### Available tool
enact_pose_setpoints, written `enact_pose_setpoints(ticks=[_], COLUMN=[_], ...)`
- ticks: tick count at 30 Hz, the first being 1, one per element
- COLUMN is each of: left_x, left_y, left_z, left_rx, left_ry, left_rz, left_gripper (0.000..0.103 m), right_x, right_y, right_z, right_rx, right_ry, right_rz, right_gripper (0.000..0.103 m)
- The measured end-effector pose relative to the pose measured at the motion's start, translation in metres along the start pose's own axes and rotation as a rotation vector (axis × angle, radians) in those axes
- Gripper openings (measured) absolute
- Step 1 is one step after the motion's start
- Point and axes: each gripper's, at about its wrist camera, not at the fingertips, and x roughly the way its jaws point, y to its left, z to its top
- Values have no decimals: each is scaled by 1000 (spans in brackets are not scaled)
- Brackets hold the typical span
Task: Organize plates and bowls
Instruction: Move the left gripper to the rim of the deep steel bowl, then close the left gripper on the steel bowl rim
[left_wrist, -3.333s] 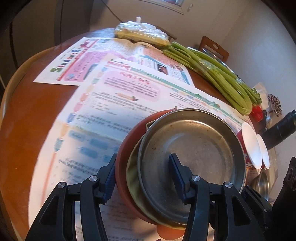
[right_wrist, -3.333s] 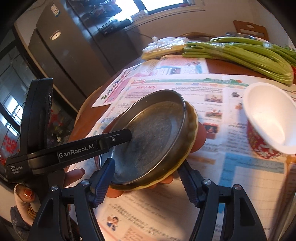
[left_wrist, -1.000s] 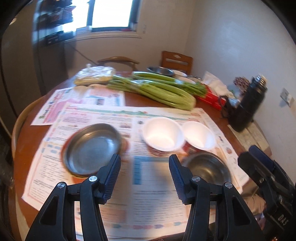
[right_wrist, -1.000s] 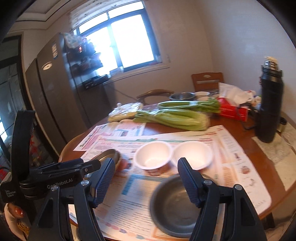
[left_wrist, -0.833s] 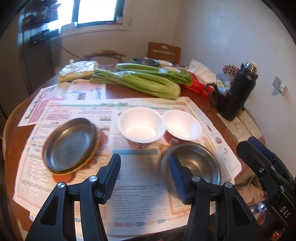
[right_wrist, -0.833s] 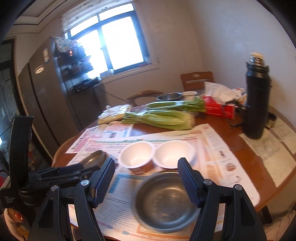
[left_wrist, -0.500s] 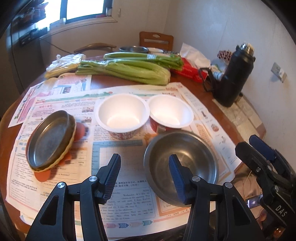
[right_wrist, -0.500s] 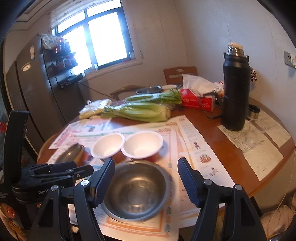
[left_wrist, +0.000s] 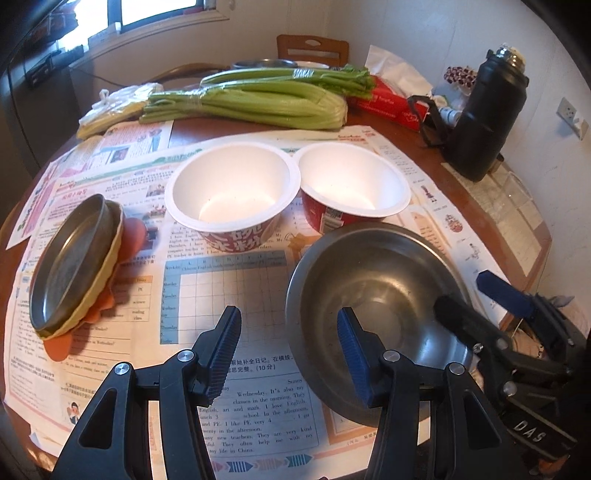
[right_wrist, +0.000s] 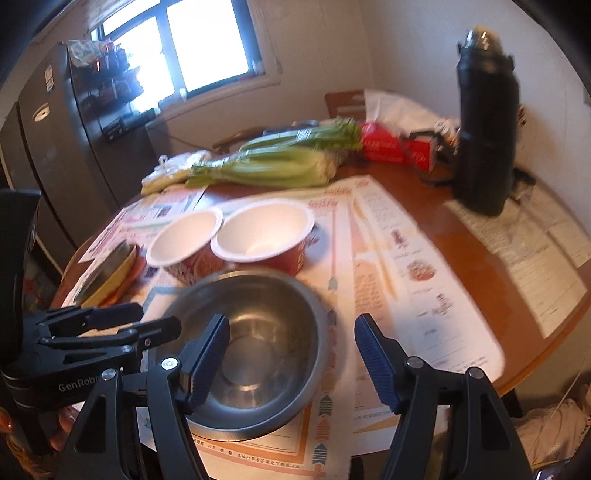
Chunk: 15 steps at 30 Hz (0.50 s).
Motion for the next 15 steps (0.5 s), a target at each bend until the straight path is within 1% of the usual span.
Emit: enact_pose_setpoints(ticks=[3,6,9,11,13,15], left_x=[7,14,22,27,29,33], left_y=[-2,-2,-3,-4,-7,-7], left_z=[0,1,3,3,5,5], left_rx=[5,4,-2,-2,2,-2], left_ry=[14,25,41,50,54,63], left_rz=[9,6,4,-2,-13,-21], left_gripper=[56,56,56,56,56,56], right_x=[10,17,22,26,27,29], right_y=[-2,-7,-8,-7,-4,0], right_z=[-4,-6,-8,-9,-10,-12], right_rx=[2,21,-6,-19,-31,-52], right_ry=[27,41,45,59,61,57], right_rz=[18,30,22,33,59,59], right_gripper=[71,67,60,53,50,50])
